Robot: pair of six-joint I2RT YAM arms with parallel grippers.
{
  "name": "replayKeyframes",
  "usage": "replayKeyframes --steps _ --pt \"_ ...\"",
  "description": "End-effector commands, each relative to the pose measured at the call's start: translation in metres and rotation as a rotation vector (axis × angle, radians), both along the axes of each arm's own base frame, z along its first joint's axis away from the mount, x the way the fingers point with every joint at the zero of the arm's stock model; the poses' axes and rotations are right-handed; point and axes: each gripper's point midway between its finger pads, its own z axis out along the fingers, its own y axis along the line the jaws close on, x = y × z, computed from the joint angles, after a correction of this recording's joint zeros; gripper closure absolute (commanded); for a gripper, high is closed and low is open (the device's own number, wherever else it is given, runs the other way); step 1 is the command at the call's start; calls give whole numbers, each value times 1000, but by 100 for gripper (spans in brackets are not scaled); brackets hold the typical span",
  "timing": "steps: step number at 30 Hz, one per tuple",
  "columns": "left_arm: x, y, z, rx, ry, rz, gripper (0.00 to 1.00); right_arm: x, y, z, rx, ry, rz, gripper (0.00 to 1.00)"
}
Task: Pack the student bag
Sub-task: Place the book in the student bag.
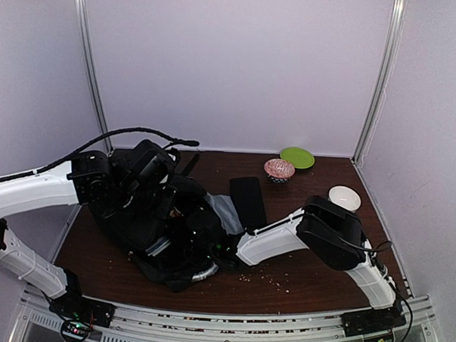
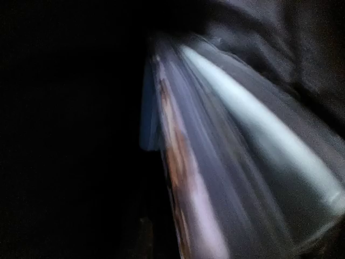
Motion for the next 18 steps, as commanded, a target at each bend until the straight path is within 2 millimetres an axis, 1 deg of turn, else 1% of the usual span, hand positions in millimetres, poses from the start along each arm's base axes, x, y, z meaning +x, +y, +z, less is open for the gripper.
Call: replayKeyframes --steps 1,2,4,8,14,18 --pt "6 -32 46 -233 -90 -32 100 -12 0 -3 -36 0 54 55" --pt "6 -32 45 -232 -88 -30 100 -13 -2 1 -42 -3 57 51" --pt "7 -31 45 -228 -90 -26 100 -15 -5 5 -56 -4 64 46" --pt "7 -28 45 -217 -93 -15 100 -17 -16 17 -74 -11 70 41" --pt "8 -23 46 -204 -101 2 100 -23 -39 26 -119 -16 69 40" --pt "8 -23 47 -208 -101 2 100 -25 -54 16 -160 -8 64 42"
